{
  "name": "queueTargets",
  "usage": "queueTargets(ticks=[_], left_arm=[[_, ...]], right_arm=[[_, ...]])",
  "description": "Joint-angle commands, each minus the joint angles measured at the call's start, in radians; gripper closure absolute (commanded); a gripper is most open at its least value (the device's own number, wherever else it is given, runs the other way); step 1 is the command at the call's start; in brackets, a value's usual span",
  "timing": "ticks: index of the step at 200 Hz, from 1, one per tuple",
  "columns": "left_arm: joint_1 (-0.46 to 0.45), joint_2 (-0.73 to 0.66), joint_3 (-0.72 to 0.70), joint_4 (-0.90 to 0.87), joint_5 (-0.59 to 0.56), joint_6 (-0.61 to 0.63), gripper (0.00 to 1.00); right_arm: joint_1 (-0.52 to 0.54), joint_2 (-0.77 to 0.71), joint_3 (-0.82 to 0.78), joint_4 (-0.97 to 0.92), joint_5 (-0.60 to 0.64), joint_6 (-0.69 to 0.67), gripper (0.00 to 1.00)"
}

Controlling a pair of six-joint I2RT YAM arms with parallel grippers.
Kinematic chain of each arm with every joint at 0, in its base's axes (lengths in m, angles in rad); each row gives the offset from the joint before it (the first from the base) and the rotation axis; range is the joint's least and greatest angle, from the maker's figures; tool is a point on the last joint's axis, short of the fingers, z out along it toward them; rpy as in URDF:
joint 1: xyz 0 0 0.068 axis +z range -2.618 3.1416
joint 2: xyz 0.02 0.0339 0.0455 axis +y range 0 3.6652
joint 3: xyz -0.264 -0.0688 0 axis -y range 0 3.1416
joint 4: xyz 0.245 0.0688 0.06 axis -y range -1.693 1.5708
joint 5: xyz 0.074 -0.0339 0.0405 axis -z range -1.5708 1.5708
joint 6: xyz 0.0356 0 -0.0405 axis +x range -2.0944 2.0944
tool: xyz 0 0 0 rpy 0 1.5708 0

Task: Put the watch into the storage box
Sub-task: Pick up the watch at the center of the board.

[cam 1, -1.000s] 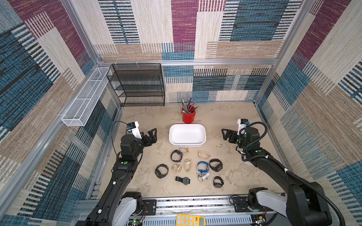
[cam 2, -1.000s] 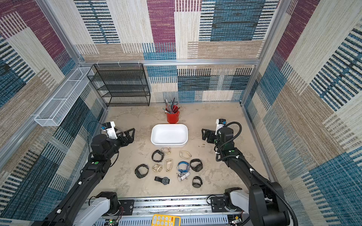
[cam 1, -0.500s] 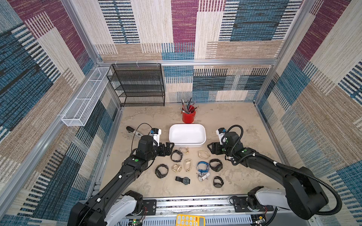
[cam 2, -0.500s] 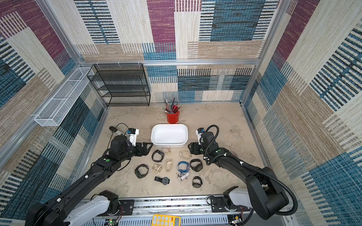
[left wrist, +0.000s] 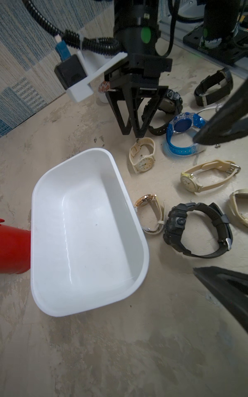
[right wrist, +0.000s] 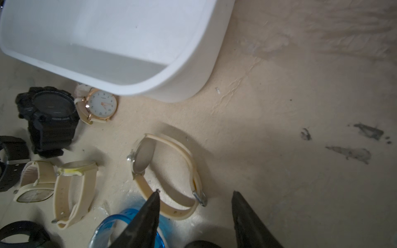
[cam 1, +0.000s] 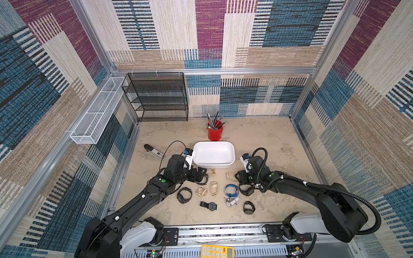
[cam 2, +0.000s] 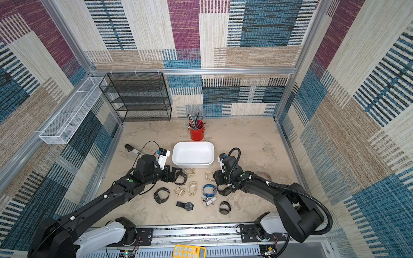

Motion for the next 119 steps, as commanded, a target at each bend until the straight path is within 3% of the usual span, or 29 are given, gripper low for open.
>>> queueTargets(ticks=[1, 87, 119], left_arm=[[-0.011, 0.018, 0.017, -0.01, -0.021, 0.046, 0.11], [-0.042, 0.047, 0.033, -0.015, -0.046, 0.043, 0.12], [-0.045, 0.045, 0.038, -0.027, -0.052, 0.036, 0.13]], right_arm=[[0.012, 0.024, 0.016, 0.032, 0.031, 0.001, 0.51], [0.059, 0.091, 0.021, 0.059, 0.09, -0.015, 0.69], [0.077, 0.093, 0.031, 0.055, 0.113, -0.016, 0.81]])
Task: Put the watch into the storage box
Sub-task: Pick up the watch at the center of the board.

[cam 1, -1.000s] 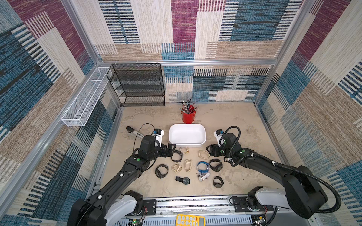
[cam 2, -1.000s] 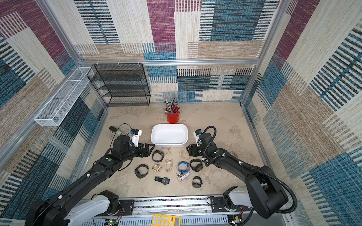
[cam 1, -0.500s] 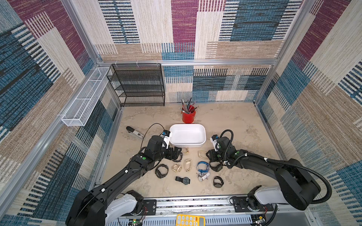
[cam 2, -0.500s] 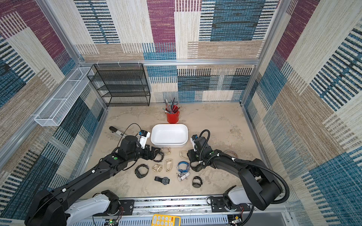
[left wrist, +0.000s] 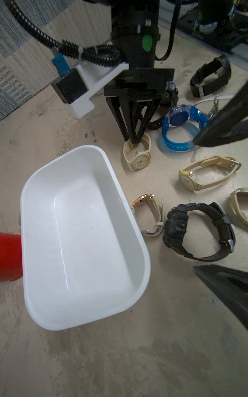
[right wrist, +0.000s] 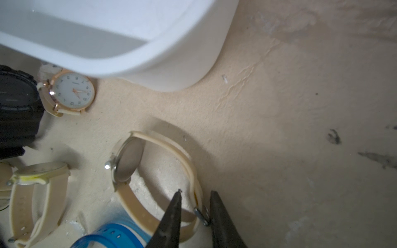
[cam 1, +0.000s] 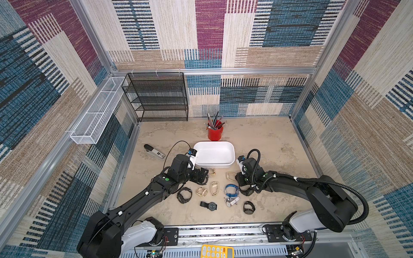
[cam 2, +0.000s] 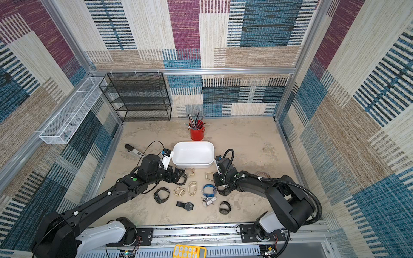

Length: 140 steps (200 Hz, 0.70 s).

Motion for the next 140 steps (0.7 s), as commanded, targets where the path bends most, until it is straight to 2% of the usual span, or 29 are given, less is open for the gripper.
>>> queueTargets(ticks=[1, 30, 41, 140], left_arm=[[-0.001, -0.002, 0.01, -0.007, -0.018, 0.018, 0.13], [-0.003, -0.002, 0.013, -0.021, -0.033, 0.019, 0.14], [-0.003, -0.005, 0.016, -0.021, -0.029, 0.015, 0.14], [-0.004, -0.017, -0.005, 0.026, -0.049, 0.0, 0.14]], right_arm=[[0.014, -0.005, 0.005, 0.032, 0.038, -0.007, 0.82], [0.023, -0.012, 0.003, 0.025, 0.059, -0.004, 0.93], [0.027, -0.024, 0.001, 0.023, 0.054, -0.006, 1.0], [0.031, -0.229, 0.007, -0.04, 0.102, -0.013, 1.0]])
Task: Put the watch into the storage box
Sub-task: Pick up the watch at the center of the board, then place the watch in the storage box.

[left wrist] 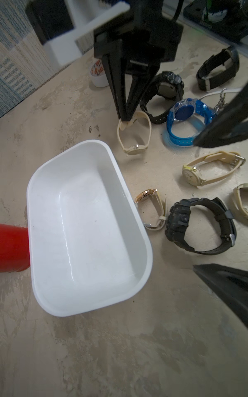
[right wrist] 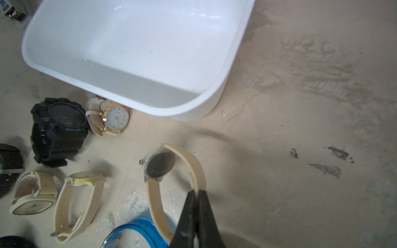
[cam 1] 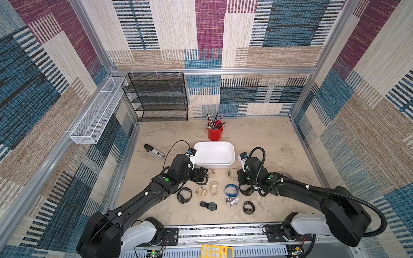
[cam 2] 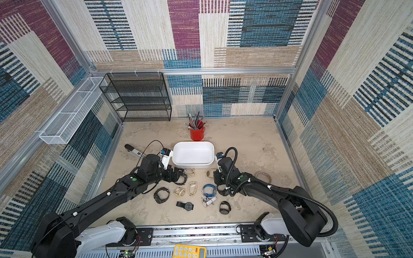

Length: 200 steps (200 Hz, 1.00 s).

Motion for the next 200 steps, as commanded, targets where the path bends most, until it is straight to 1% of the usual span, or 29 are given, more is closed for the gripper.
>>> queueTargets(ticks=[1, 23, 46, 66, 96, 140, 168, 200], left_arm=[[0.001, -0.009, -0.011, 0.03, -0.004, 0.001, 0.14], [0.0, -0.013, -0.03, 0.053, -0.009, 0.004, 0.14], [0.0, -0.025, -0.021, 0.042, -0.006, -0.005, 0.14], [-0.001, -0.038, -0.035, 0.074, -0.017, 0.0, 0.14], [-0.001, -0.058, -0.039, 0.078, -0.013, -0.011, 0.15], [-0.001, -0.102, -0.062, 0.065, -0.061, -0.002, 0.15], [0.0, -0.147, -0.063, 0.033, -0.112, -0.015, 0.14], [0.0, -0.198, -0.108, 0.057, -0.184, -0.028, 0.13]], right_arm=[[0.001, -0.051, 0.017, -0.024, 0.014, -0.009, 1.0], [0.001, -0.105, 0.017, -0.042, 0.013, -0.003, 1.0], [0.001, -0.148, 0.057, -0.099, 0.024, -0.006, 1.0], [0.001, -0.178, 0.084, -0.119, 0.022, -0.022, 1.0], [0.001, -0.182, 0.138, -0.131, -0.005, -0.027, 1.0], [0.001, -0.096, 0.187, -0.036, -0.045, -0.021, 1.0], [0.001, -0.009, 0.26, 0.013, -0.067, -0.008, 1.0], [0.001, 0.101, 0.315, 0.085, -0.097, -0.023, 1.0]])
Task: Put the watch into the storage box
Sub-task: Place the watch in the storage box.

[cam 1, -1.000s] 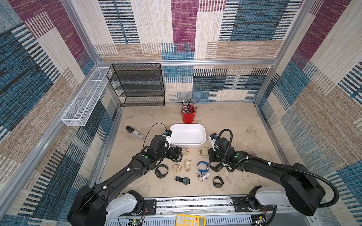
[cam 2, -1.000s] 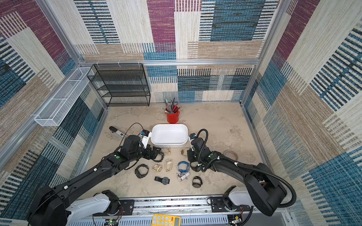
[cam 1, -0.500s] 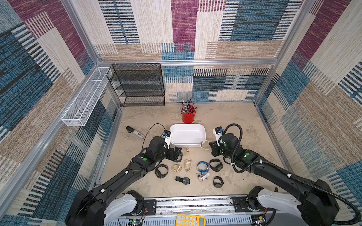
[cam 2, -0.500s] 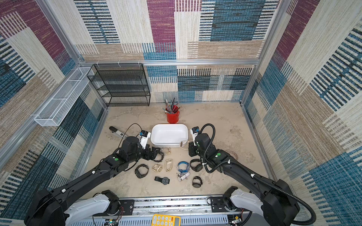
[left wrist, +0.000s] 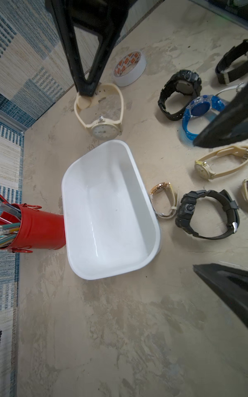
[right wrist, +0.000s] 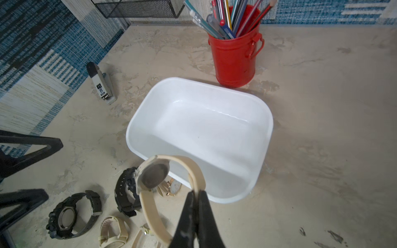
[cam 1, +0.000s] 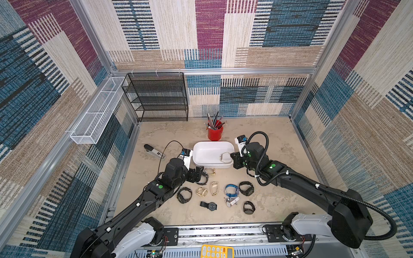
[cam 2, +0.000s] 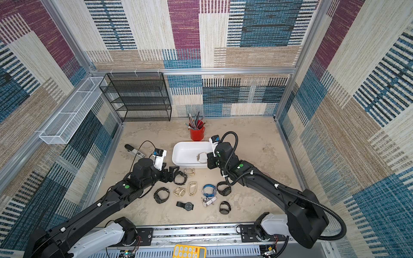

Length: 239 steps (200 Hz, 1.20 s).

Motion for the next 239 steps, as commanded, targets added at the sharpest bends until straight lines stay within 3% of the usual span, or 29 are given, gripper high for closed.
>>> queueTargets(ticks=[1, 116, 239], left_arm=[[0.0, -0.028, -0.024, 0.003, -0.077, -0.021, 0.13], [0.001, -0.084, -0.039, -0.071, -0.134, -0.034, 0.12], [0.001, -0.132, -0.097, -0.094, -0.179, -0.052, 0.12]], right_arm=[[0.001, 0.064, 0.038, 0.095, -0.033, -0.005, 1.0], [0.006, 0.479, 0.308, 0.15, -0.067, -0.033, 1.0], [0.047, 0.754, 0.469, 0.185, 0.011, 0.011, 1.0]])
